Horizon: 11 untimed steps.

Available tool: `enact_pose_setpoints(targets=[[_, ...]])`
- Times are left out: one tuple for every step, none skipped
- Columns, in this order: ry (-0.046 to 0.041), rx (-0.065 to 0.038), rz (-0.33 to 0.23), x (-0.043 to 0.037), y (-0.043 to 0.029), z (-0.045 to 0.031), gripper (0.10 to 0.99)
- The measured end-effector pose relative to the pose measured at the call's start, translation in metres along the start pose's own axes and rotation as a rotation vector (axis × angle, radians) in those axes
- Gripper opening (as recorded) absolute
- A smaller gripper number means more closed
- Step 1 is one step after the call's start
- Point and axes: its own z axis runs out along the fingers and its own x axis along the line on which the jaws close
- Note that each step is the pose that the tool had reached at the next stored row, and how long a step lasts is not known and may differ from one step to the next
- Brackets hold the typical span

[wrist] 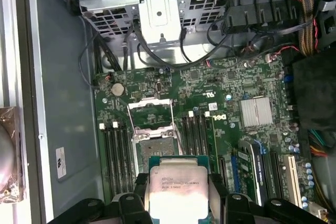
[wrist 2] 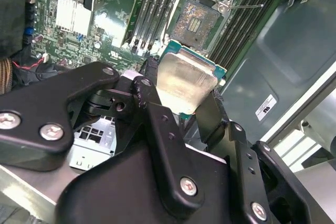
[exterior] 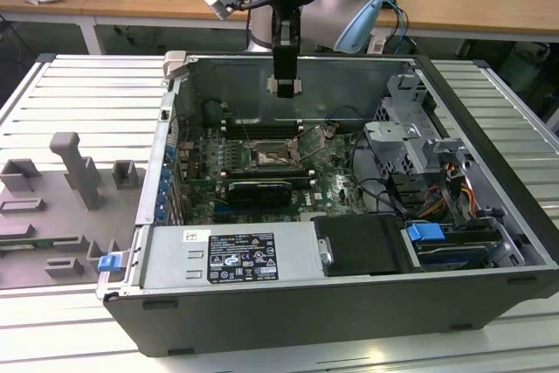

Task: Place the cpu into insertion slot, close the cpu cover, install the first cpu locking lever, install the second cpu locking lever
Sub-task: 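Place the cpu into insertion slot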

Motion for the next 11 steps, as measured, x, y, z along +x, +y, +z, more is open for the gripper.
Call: enact_pose_setpoints(targets=[[-0.0003,0.000,0.004,0.0000,0.0000,0.0001,0.533],[-0.0007,0.000,0.009,0.0000,0.0000,0.0002,0.533],[-0.0011,0.000,0.013,0.0000,0.0000,0.0003,0.533],[-0.0014,0.000,0.017,0.0000,0.0000,0.0004,0.533],[-0.0018,0.000,0.021,0.0000,0.0000,0.0005,0.533],[-0.0021,0.000,0.024,0.0000,-0.0001,0.0006,0.533],[-0.0023,-0.001,0.028,0.0000,0.0000,0.0007,0.533],[-0.0028,-0.001,0.033,0.0000,-0.0001,0.0008,0.533],[-0.0034,-0.001,0.039,0.0000,-0.0001,0.0009,0.533],[-0.0036,-0.001,0.043,0.0000,-0.0001,0.0010,0.533],[-0.0039,-0.001,0.046,0.0000,-0.0001,0.0012,0.533]])
